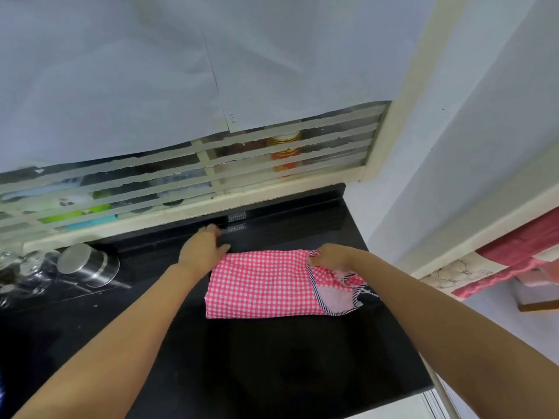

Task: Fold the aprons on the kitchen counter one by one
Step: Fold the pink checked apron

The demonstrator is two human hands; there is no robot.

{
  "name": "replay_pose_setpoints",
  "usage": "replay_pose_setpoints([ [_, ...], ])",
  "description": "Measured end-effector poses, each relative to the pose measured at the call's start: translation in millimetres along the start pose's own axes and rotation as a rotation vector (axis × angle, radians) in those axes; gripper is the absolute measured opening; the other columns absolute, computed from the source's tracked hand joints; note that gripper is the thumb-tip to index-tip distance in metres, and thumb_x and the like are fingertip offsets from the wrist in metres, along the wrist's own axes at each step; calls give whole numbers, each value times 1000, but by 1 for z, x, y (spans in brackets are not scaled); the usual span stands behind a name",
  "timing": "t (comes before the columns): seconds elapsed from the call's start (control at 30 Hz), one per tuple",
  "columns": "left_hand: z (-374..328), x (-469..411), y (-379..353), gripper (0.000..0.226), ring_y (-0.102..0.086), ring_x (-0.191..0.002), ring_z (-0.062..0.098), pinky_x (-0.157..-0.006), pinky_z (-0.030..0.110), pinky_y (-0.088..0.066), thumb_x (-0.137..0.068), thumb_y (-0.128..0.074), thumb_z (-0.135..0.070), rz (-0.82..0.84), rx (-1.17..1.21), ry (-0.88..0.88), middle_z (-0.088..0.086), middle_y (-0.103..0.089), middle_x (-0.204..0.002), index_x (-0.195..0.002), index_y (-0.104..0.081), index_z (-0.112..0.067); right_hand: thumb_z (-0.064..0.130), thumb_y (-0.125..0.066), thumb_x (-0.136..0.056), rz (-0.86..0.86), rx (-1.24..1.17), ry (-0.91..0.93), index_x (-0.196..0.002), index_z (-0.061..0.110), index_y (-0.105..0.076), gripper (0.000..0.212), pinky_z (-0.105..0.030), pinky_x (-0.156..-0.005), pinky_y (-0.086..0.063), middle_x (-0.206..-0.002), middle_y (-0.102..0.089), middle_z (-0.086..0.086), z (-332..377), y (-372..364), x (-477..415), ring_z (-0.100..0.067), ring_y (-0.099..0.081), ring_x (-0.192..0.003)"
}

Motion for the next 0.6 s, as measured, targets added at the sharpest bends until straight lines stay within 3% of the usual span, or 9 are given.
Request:
replay_pose_setpoints([
  [0.07,-21,19,-8,51,-45,-127,17,-106,33,-36,-93,-56,-41,-184,44,-307,2,-48,-139,-136,-47,-16,44,-42,-99,-20,10,11,-117,10,-56,41,-36,-100,-45,-119,-61,-7,-1,-2,-4,-20,-59,-102],
  [0.13,-38,34,-32,65,-17,-145,14,-119,35,-6,-94,-39,-56,-22,-89,-552,-8,-21,-155,-149,-27,-23,43,-42,-99,-18,7,20,-111,12,-56,36,-35,-98,-46,-116,-62,-7,-1,-3,-6,-19,-60,-99],
  [0.2,-34,41,-64,71,10,-147,12,-115,34,16,-92,-18,-65,152,-247,-556,-11,10,-157,-151,2,-31,45,-44,-98,7,-5,37,-105,15,-57,34,-35,-98,-46,-111,-64,-5,-1,-2,-5,-19,-62,-97],
  [0.27,-19,39,-88,71,16,-146,14,-114,36,20,-89,-8,-69,159,-286,-460,-12,19,-156,-148,15,-35,50,-50,-94,44,24,65,-97,19,-60,33,-34,-96,-47,-102,-66,0,-6,5,1,-16,-63,-92],
  [0.37,-14,37,-99,72,15,-146,16,-114,38,20,-86,-2,-72,128,-298,-446,-11,19,-155,-146,17,-37,54,-59,-86,110,133,74,-95,21,-63,34,-29,-90,-47,-96,-67,5,-27,27,21,-11,-63,-85],
  [0.5,-14,34,-96,69,17,-144,13,-114,37,19,-87,-7,-71,99,-293,-428,-4,20,-156,-143,19,-41,22,-64,-91,282,-148,-20,-96,13,-68,11,-19,-69,-52,-93,-73,-7,-75,40,51,-11,-66,-70],
  [0.6,-12,34,-97,71,9,-147,15,-114,36,18,-84,-5,-75,98,-287,-425,1,7,-161,-144,16,-42,20,-60,-92,91,-155,-138,-93,11,-73,16,-20,-52,-37,-68,-57,-9,-113,42,66,-14,-42,-48],
])
Point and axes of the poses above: each hand's wrist, its own x-axis away from the middle knuckle, its own y-axis out of the back of the hand, z = x × y, the point moved 1 cm from there along -x, towards the middle knuckle
